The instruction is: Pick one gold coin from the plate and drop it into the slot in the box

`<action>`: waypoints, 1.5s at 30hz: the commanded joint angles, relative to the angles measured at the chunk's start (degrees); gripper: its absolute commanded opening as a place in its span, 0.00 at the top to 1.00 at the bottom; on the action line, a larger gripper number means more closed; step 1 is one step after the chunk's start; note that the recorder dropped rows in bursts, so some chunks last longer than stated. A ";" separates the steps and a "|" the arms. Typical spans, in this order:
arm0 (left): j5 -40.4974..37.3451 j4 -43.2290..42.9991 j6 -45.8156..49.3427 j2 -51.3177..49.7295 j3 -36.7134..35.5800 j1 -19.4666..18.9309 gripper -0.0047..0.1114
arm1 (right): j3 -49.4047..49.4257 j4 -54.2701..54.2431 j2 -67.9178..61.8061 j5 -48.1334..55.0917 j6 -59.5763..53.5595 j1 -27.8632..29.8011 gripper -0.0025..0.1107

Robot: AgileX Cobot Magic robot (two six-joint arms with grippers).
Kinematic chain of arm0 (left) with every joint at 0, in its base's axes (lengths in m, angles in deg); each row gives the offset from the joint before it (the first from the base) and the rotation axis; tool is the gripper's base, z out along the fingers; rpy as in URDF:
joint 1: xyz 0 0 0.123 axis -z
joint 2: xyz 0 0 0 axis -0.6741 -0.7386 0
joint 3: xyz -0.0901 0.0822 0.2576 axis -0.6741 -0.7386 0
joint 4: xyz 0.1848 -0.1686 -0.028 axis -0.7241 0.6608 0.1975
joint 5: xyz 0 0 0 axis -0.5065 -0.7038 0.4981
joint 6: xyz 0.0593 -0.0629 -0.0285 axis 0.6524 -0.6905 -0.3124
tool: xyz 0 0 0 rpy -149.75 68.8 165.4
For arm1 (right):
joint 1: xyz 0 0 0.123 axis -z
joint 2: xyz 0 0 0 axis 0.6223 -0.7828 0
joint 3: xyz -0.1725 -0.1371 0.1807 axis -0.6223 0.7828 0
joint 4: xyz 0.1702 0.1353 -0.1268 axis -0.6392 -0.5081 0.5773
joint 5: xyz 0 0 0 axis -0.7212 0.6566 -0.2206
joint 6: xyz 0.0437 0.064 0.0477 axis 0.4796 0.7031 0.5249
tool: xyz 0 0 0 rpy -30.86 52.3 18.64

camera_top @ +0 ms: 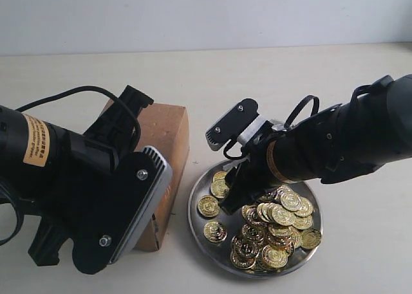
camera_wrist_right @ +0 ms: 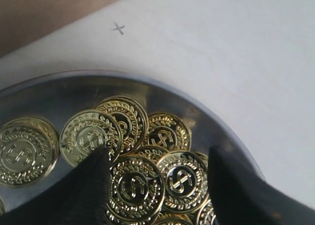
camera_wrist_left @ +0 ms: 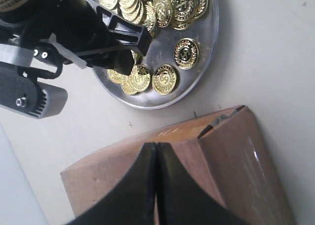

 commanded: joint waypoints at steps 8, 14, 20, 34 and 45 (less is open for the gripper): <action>0.20 0.84 -0.68 0.43 -0.32 -0.16 0.96 | 0.91 -3.83 0.55 -2.56 -4.72 -0.11 0.48; 0.20 0.84 -0.68 0.43 -0.32 -0.16 0.96 | 0.91 -3.83 0.55 -0.01 -5.05 -2.69 0.50; 0.20 0.84 -0.68 0.43 -0.32 -0.16 0.96 | 0.91 -4.88 0.18 3.07 -5.38 -2.94 0.50; 0.20 0.84 -0.68 0.43 -0.32 -0.16 0.96 | 0.91 -21.65 0.18 3.36 -22.34 -3.08 0.50; 0.20 0.84 -0.68 0.43 -0.32 -0.16 0.96 | 0.11 -21.53 -2.64 3.17 -22.34 -3.08 0.50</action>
